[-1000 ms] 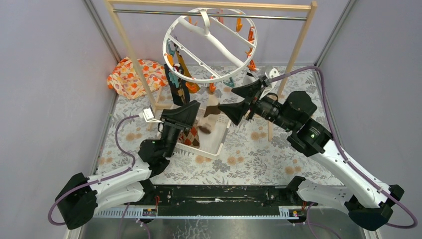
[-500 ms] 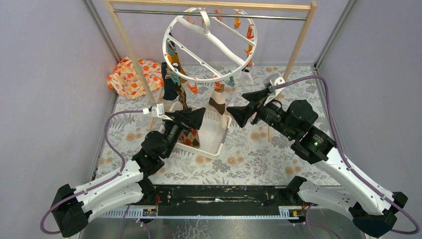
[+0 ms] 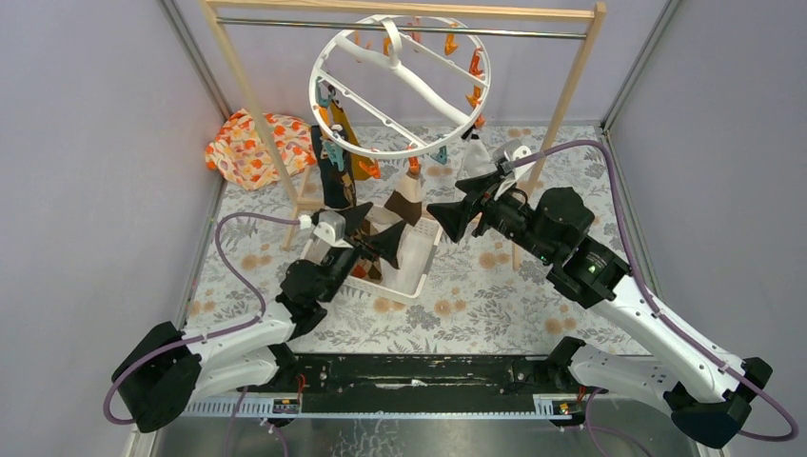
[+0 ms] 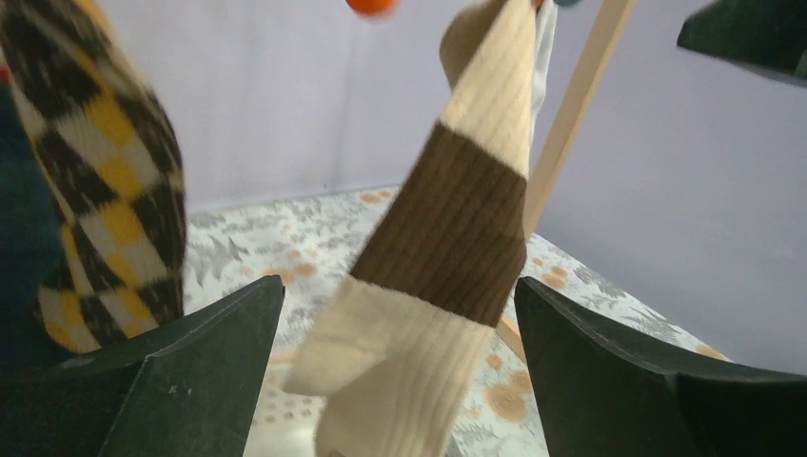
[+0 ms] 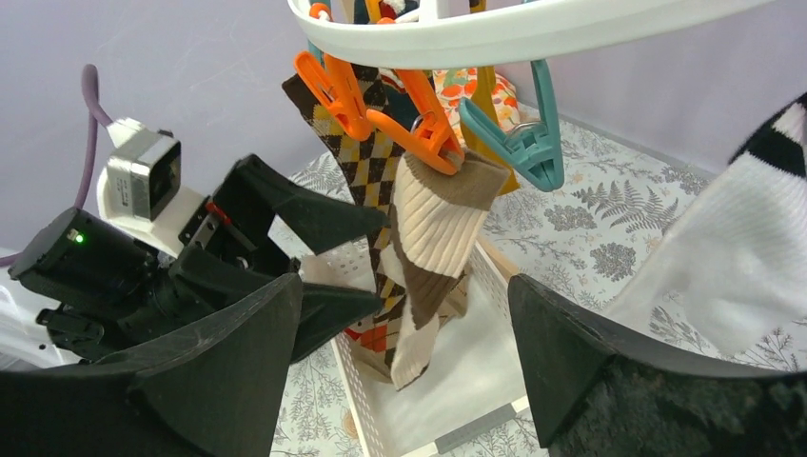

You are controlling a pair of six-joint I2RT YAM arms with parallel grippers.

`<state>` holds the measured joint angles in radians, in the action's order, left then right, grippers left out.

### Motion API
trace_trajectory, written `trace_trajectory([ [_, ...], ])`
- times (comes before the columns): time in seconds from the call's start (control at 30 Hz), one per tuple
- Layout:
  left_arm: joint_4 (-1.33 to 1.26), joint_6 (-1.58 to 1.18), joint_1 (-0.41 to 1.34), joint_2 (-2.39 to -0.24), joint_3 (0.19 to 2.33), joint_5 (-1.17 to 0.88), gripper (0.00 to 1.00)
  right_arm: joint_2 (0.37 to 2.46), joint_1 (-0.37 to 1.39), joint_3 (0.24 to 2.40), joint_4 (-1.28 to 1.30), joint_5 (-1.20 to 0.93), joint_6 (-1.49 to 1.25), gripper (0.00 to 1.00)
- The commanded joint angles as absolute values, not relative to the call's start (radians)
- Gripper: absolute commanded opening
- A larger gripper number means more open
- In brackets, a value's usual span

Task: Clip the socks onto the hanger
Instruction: Reset both arms

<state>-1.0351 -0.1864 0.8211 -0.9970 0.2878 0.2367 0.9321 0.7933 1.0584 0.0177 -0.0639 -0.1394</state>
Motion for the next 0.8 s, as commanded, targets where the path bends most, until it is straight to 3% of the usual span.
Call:
trace_trajectory([
  [0.0,-1.191,-0.079,0.748,-1.019,0.363,0.130,0.99,0.931,0.795,1.103,-0.006,-0.050,-0.123,0.85],
  [0.4,-1.158,-0.152,0.561,-1.085,0.483,-0.193,0.99,0.989,0.796,1.174,0.029,-0.062,-0.077,0.85],
  [0.77,-1.190,-0.117,0.540,-1.119,0.528,-0.199,0.99,1.017,0.796,1.221,0.066,-0.065,-0.056,0.85],
])
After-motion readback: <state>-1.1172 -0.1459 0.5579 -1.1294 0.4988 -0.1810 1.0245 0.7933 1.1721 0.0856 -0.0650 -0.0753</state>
